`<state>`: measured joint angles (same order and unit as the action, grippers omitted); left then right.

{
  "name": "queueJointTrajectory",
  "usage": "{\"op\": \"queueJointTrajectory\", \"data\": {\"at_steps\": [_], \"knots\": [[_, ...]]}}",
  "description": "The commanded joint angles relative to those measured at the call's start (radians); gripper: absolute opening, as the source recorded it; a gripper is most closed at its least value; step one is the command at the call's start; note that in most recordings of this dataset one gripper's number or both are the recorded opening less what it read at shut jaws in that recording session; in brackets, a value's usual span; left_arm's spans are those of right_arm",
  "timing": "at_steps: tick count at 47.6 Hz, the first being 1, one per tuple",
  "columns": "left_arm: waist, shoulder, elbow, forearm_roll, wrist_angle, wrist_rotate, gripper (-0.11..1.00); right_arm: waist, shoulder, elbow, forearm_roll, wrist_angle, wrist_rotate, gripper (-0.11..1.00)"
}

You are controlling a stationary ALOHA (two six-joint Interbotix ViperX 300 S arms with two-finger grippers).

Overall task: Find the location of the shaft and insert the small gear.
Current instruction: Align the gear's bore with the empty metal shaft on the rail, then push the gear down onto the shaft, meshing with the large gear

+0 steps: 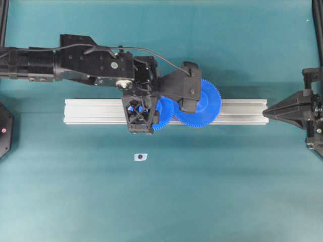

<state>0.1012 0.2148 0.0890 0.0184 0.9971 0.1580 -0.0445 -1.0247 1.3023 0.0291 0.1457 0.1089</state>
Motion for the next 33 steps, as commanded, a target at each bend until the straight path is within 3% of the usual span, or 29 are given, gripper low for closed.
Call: {"op": "queueJointTrajectory", "data": {"at_steps": [1, 33], "knots": [[0.012, -0.003, -0.02, 0.003, 0.003, 0.006, 0.64, -0.003, 0.006, -0.011, 0.002, -0.006, 0.009, 0.02], [0.012, 0.006, -0.025, 0.003, 0.017, 0.02, 0.64, -0.003, 0.008, -0.011, 0.002, -0.005, 0.009, 0.02]]}}
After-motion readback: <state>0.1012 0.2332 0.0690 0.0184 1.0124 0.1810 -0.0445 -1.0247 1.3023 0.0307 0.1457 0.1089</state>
